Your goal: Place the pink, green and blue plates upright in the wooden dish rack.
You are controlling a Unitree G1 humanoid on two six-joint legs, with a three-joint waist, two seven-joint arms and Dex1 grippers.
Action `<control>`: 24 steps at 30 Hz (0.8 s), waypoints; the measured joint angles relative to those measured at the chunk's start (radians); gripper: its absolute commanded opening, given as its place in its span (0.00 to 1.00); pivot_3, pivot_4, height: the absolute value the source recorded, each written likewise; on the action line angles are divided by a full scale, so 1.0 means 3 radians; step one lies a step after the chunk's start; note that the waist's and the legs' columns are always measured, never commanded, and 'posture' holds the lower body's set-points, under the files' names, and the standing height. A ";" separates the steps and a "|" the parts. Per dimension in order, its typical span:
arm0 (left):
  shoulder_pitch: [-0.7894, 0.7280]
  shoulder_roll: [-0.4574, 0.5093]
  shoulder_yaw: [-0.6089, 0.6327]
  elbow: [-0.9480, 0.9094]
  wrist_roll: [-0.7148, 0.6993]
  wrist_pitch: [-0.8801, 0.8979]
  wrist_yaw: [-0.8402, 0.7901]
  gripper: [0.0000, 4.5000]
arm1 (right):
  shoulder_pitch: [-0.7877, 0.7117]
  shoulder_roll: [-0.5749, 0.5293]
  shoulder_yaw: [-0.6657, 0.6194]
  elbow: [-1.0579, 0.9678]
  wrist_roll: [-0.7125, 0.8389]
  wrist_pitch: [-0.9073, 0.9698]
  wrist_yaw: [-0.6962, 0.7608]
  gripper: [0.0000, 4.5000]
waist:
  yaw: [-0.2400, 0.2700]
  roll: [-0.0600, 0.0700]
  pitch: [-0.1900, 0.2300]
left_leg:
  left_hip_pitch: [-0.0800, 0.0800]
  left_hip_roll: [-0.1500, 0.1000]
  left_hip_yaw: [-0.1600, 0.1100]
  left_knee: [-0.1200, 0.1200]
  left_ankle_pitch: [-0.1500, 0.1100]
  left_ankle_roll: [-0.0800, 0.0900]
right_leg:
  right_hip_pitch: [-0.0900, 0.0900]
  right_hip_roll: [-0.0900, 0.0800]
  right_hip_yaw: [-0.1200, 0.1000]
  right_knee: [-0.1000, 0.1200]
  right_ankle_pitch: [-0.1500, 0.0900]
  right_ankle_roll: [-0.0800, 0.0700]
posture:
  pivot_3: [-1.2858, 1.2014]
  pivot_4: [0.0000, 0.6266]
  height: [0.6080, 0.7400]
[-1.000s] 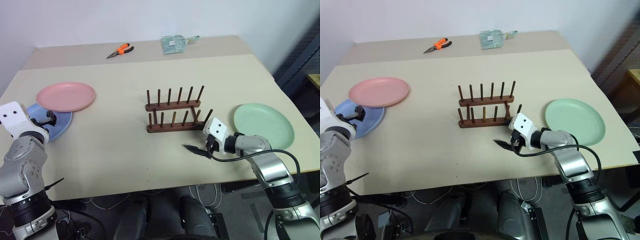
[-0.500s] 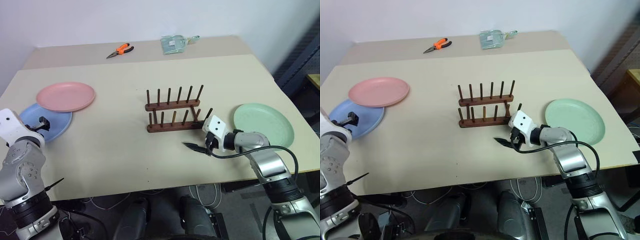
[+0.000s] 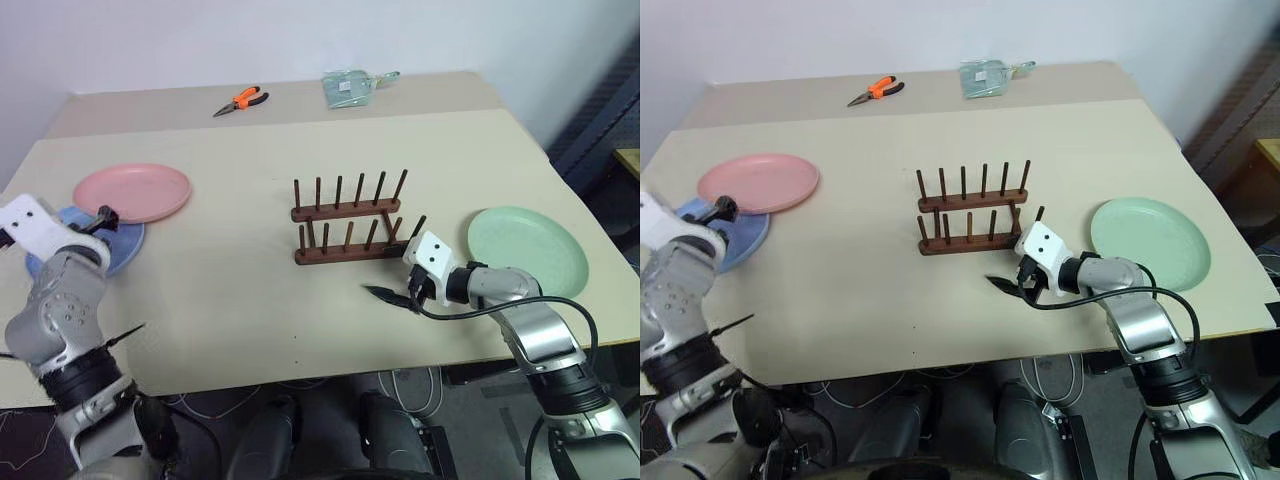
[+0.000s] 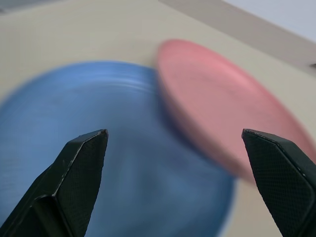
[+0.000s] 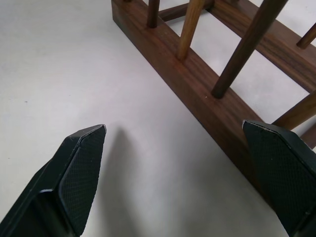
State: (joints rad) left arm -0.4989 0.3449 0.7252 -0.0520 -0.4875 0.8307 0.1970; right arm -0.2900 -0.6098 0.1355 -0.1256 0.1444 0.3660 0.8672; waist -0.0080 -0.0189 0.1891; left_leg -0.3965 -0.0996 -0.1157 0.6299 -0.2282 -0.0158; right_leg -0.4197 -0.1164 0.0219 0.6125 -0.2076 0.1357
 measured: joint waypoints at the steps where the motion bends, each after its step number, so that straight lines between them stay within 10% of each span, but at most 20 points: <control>1: -0.0096 -0.0001 0.0003 0.0113 -0.0017 -0.0052 0.0003 0.99 | 0.0003 0.0000 0.0000 -0.0018 0.0000 0.0009 -0.0016 1.00 | -0.0001 0.0000 0.0000 | 0.0000 0.0000 0.0000 0.0000 0.0000 0.0000 | 0.0000 0.0000 0.0000 0.0000 0.0000 0.0000 | 0.52 0.24 0.94; 13: -0.0744 -0.0002 0.0185 0.1440 -0.0145 -0.0668 0.0204 0.99 | 0.0011 -0.0009 -0.0022 -0.0104 0.0010 0.0100 -0.0121 1.00 | -0.0007 -0.0006 0.0001 | -0.0001 -0.0001 0.0000 -0.0001 0.0000 -0.0001 | -0.0002 0.0000 0.0001 0.0000 0.0000 0.0001 | 0.52 0.24 0.94; 24: -0.0735 -0.0025 0.0229 0.1470 -0.0432 -0.0899 0.0116 0.00 | 0.0130 -0.0092 -0.0120 -0.0233 0.0011 0.0108 -0.0163 1.00 | -0.0006 -0.0006 0.0001 | -0.0002 -0.0001 0.0001 0.0001 0.0000 -0.0001 | -0.0002 -0.0001 0.0001 0.0000 0.0001 0.0001 | 0.52 0.24 0.94</control>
State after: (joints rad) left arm -0.7196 0.3373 0.7938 0.3889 -0.6170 0.5611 0.2317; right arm -0.2512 -0.6373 0.0994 -0.1956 0.1479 0.3984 0.8185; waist -0.0097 -0.0208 0.1895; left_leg -0.3971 -0.0999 -0.1154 0.6301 -0.2283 -0.0160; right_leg -0.4203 -0.1166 0.0221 0.6127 -0.2073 0.1358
